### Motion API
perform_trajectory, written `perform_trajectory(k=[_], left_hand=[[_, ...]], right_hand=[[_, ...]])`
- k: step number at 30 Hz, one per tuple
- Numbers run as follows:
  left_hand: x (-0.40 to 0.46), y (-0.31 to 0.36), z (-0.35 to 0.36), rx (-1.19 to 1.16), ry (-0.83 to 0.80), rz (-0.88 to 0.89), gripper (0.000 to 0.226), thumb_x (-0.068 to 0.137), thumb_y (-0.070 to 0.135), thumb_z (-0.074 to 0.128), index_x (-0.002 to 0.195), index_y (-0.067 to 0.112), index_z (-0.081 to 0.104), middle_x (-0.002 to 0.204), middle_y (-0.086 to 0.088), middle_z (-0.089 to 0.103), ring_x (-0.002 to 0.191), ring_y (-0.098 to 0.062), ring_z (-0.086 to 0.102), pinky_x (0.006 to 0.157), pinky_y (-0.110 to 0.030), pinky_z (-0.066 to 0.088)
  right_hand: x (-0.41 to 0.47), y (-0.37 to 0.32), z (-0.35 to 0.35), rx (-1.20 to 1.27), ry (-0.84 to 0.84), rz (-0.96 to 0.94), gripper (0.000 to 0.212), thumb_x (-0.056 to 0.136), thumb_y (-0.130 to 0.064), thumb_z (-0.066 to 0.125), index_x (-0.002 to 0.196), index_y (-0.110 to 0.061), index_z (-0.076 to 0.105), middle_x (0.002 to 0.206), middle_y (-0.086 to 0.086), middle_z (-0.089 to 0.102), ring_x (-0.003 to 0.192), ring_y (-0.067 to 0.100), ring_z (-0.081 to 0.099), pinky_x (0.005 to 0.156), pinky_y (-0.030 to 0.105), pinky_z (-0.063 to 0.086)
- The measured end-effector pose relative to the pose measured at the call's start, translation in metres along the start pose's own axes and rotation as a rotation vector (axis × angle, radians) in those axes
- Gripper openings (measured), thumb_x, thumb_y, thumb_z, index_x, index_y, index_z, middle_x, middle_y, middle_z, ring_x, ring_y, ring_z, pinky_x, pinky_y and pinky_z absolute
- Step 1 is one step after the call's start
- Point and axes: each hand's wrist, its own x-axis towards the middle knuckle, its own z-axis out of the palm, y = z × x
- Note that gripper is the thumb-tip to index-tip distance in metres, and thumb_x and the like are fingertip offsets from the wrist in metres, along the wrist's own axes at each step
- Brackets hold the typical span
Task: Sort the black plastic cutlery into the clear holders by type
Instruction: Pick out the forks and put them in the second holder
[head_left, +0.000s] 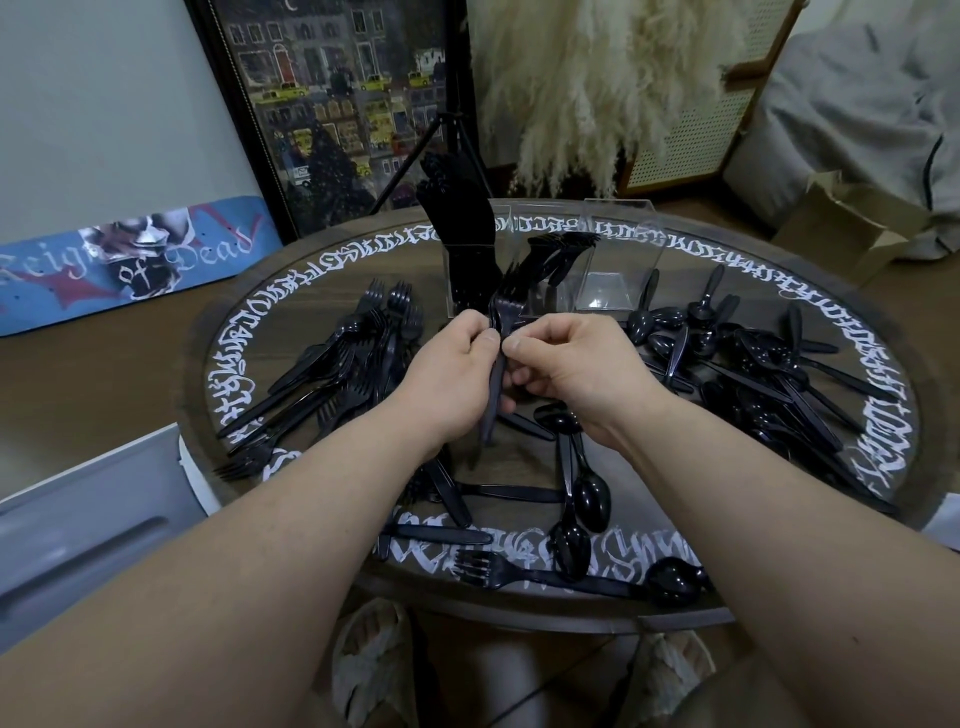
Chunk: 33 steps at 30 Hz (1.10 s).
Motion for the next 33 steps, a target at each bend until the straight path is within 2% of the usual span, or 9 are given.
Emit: perform_trajectory(k=[3, 5, 7, 9, 12, 16, 20, 29, 33], left_hand=[[0.002, -0.004, 0.0, 0.083, 0.002, 0.052, 0.027, 0.103, 0.023, 0.034, 0.079, 0.022, 0.046, 0.063, 0.002, 0.055, 0.054, -0.015, 0.049, 0.055, -0.026, 0.039], [0.004, -0.005, 0.0, 0.097, -0.006, 0.068, 0.028, 0.102, 0.023, 0.034, 0.076, 0.021, 0.046, 0.058, 0.005, 0.051, 0.055, -0.013, 0.042, 0.057, -0.028, 0.035], [0.004, -0.004, 0.0, 0.132, -0.026, 0.082, 0.028, 0.102, 0.023, 0.034, 0.078, 0.018, 0.046, 0.057, 0.005, 0.049, 0.053, -0.012, 0.04, 0.054, -0.028, 0.033], [0.003, -0.002, 0.0, 0.19, -0.053, 0.105, 0.029, 0.102, 0.027, 0.036, 0.079, 0.015, 0.049, 0.059, 0.004, 0.048, 0.056, -0.012, 0.042, 0.057, -0.029, 0.036], [0.002, -0.002, 0.0, 0.294, -0.112, 0.163, 0.024, 0.1, 0.029, 0.041, 0.078, 0.026, 0.05, 0.063, 0.007, 0.049, 0.061, -0.013, 0.047, 0.064, -0.032, 0.039], [0.001, 0.0, -0.002, 0.44, -0.195, 0.196, 0.017, 0.101, 0.024, 0.04, 0.109, 0.033, 0.053, 0.073, 0.007, 0.057, 0.069, -0.018, 0.061, 0.068, -0.031, 0.049], [0.004, 0.006, -0.003, 0.467, -0.169, 0.237, 0.034, 0.102, 0.024, 0.039, 0.133, 0.032, 0.051, 0.111, 0.007, 0.065, 0.104, -0.014, 0.058, 0.095, -0.035, 0.044], [0.025, 0.02, 0.002, 0.537, 0.226, 0.401, 0.042, 0.1, 0.023, 0.042, 0.142, 0.02, 0.043, 0.14, 0.001, 0.046, 0.13, -0.018, 0.037, 0.104, -0.024, 0.024], [0.039, 0.021, 0.007, 0.655, 0.212, 0.361, 0.048, 0.1, 0.017, 0.04, 0.147, 0.018, 0.035, 0.153, 0.003, 0.031, 0.14, -0.02, 0.021, 0.113, -0.03, 0.017]], right_hand=[[-0.001, -0.001, -0.003, -0.07, 0.049, 0.003, 0.012, 0.08, -0.011, 0.074, 0.077, -0.011, 0.062, 0.064, 0.004, 0.062, 0.057, 0.011, 0.056, 0.058, 0.024, 0.046], [-0.001, -0.002, -0.005, -0.06, 0.117, -0.003, 0.033, 0.076, -0.012, 0.078, 0.1, -0.011, 0.057, 0.078, 0.006, 0.064, 0.062, 0.012, 0.06, 0.058, 0.024, 0.049], [0.0, -0.004, -0.007, -0.025, 0.158, -0.053, 0.049, 0.081, -0.01, 0.073, 0.123, -0.016, 0.048, 0.092, 0.007, 0.064, 0.068, 0.014, 0.063, 0.063, 0.025, 0.054], [0.0, -0.008, -0.009, -0.064, 0.19, -0.127, 0.042, 0.091, -0.008, 0.06, 0.131, -0.017, 0.05, 0.09, -0.001, 0.064, 0.067, 0.011, 0.064, 0.066, 0.023, 0.055], [-0.001, -0.008, -0.013, -0.2, 0.215, -0.179, 0.03, 0.096, -0.007, 0.05, 0.124, -0.012, 0.061, 0.076, -0.002, 0.064, 0.065, 0.006, 0.062, 0.068, 0.02, 0.056], [-0.002, -0.006, -0.017, -0.286, 0.251, -0.215, 0.033, 0.096, -0.008, 0.05, 0.127, -0.016, 0.059, 0.079, -0.006, 0.065, 0.07, 0.006, 0.064, 0.075, 0.022, 0.056], [-0.004, -0.006, -0.024, -0.331, 0.282, -0.265, 0.031, 0.096, -0.009, 0.05, 0.123, -0.019, 0.062, 0.08, -0.007, 0.067, 0.073, 0.004, 0.065, 0.077, 0.025, 0.055], [-0.017, -0.036, -0.069, -0.61, 0.535, -0.687, 0.026, 0.093, -0.012, 0.053, 0.114, -0.014, 0.069, 0.089, -0.008, 0.068, 0.082, 0.011, 0.068, 0.082, 0.028, 0.054], [-0.007, -0.062, -0.092, -0.732, 0.682, -0.871, 0.027, 0.093, -0.011, 0.051, 0.112, -0.006, 0.069, 0.097, 0.005, 0.071, 0.088, 0.018, 0.068, 0.086, 0.023, 0.049]])
